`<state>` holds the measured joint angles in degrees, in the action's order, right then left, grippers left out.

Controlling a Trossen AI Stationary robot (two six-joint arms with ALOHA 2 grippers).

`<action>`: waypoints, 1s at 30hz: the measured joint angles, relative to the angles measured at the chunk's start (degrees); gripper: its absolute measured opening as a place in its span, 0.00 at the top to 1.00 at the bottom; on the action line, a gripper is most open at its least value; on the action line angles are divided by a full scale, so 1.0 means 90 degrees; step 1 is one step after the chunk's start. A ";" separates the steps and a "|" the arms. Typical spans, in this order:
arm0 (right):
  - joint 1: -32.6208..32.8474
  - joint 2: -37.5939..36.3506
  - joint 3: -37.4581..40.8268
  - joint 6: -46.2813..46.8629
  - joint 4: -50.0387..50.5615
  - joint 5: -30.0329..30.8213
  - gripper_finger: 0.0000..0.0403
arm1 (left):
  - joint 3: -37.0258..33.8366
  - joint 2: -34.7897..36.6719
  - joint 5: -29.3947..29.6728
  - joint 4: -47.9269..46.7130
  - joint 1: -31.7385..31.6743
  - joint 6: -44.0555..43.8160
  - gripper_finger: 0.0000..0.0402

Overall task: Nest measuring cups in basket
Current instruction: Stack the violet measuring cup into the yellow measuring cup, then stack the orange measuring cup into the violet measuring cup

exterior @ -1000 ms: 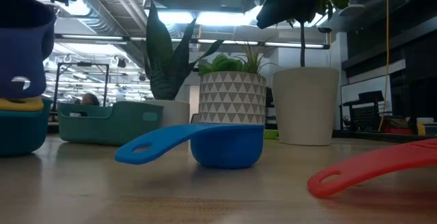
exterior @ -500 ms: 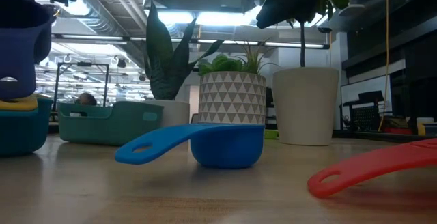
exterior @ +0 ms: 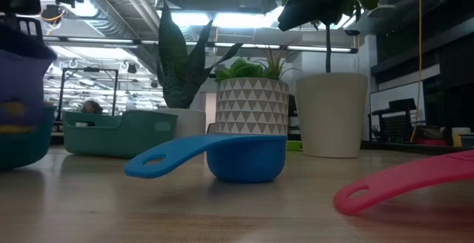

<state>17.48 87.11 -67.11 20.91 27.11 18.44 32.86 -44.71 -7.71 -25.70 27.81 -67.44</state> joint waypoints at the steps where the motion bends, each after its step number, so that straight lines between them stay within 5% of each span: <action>1: 0.0001 0.0000 0.0000 0.0001 0.0000 0.0000 0.77 | 0.0000 0.0000 0.0005 -0.0044 0.0000 0.0000 0.85; 12: 0.0001 0.0000 0.0000 -0.0006 0.0000 0.0000 0.77 | 0.0000 -0.0001 0.0059 -0.0482 0.0000 0.0005 0.82; 30: -0.0001 0.0000 0.0000 -0.0015 0.0000 0.0000 0.77 | 0.0000 0.0000 0.1660 -0.0478 -0.0005 0.0005 0.75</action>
<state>17.48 87.11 -67.11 20.78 27.11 18.44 32.86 -44.71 7.23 -30.01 27.77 -67.40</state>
